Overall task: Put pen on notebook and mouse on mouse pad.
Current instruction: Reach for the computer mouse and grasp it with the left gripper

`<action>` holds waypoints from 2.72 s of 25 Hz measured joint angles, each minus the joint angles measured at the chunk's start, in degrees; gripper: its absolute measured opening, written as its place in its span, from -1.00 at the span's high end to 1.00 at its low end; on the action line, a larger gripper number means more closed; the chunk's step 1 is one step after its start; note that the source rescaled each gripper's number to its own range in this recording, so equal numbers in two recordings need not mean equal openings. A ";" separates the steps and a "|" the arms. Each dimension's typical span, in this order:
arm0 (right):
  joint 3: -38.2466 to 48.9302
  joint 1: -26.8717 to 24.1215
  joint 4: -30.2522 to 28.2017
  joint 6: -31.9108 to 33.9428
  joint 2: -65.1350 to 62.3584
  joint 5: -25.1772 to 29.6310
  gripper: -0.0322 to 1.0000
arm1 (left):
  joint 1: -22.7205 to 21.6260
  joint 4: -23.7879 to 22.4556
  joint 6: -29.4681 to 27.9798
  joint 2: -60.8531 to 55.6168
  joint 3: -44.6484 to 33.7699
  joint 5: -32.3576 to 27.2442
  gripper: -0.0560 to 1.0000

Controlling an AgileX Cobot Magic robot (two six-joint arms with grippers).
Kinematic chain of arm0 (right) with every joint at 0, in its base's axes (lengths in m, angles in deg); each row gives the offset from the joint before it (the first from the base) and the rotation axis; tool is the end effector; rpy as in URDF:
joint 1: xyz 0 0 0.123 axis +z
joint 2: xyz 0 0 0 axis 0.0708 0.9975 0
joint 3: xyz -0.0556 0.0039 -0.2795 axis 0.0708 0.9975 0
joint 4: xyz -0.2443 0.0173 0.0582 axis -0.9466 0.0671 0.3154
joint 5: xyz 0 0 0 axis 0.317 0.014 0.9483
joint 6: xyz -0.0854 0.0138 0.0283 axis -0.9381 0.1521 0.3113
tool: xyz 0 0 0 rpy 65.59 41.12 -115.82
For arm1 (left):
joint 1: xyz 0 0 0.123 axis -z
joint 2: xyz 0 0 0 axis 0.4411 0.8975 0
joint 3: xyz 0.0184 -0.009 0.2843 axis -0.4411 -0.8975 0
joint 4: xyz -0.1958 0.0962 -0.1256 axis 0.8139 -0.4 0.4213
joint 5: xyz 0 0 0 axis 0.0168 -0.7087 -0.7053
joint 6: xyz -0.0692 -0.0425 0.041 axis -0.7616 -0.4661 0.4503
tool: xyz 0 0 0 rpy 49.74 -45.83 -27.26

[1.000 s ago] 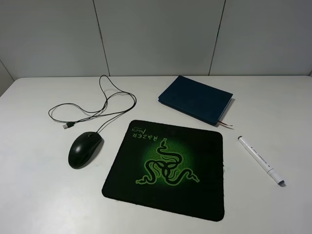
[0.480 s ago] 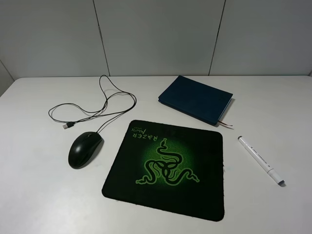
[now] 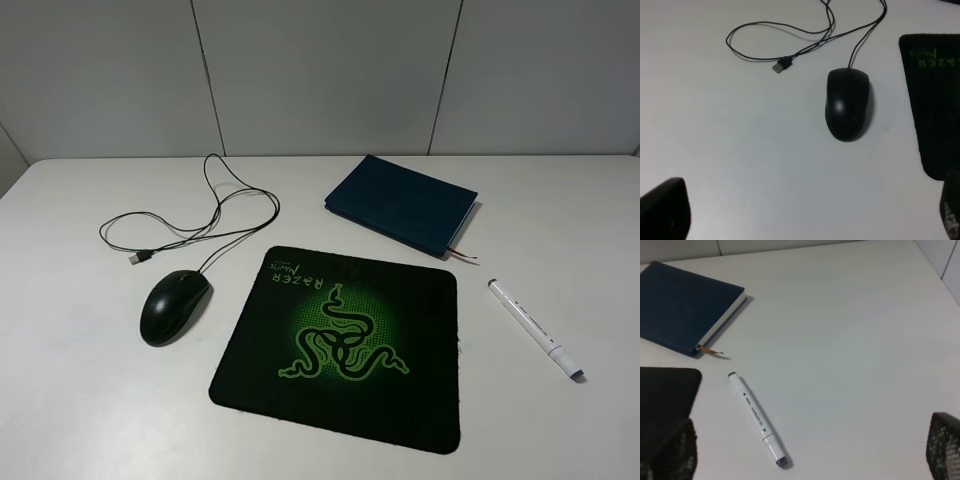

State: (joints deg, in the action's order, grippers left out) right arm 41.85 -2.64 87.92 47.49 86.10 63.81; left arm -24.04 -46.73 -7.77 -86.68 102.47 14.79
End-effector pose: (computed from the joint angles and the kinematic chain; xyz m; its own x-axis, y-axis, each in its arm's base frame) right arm -0.0038 0.0003 0.2781 -0.4236 0.0499 -0.9045 0.1166 0.9932 0.0002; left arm -0.0066 -0.0058 0.2773 -0.4412 0.1167 -0.8898 0.1408 0.9882 0.0598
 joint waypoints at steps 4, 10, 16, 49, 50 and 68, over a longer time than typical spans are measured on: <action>0.00 0.00 0.00 0.00 0.00 0.00 -1.00 | 0.00 0.00 0.00 3.09 4.37 -1.68 -1.00; 0.00 0.00 0.00 0.00 0.00 0.00 -1.00 | 0.00 0.00 0.00 16.20 12.36 -5.32 -1.00; 0.00 0.00 0.00 0.00 0.00 0.00 -1.00 | 0.00 -0.05 0.00 31.31 18.97 -6.42 -1.00; 0.00 0.00 0.00 0.00 0.00 0.00 -1.00 | 12.93 -5.33 -8.84 87.54 21.49 13.64 -1.00; 0.00 0.00 0.00 0.00 0.00 0.00 -1.00 | 12.93 -5.26 -8.84 88.38 21.49 14.57 -1.00; 0.00 0.00 0.00 0.00 0.00 0.00 -1.00 | 17.17 -4.32 -8.79 100.02 21.53 25.01 -1.00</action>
State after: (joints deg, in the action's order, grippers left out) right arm 41.85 -2.64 87.92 47.49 86.10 63.81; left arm -6.87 -51.05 -16.56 13.34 124.00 39.80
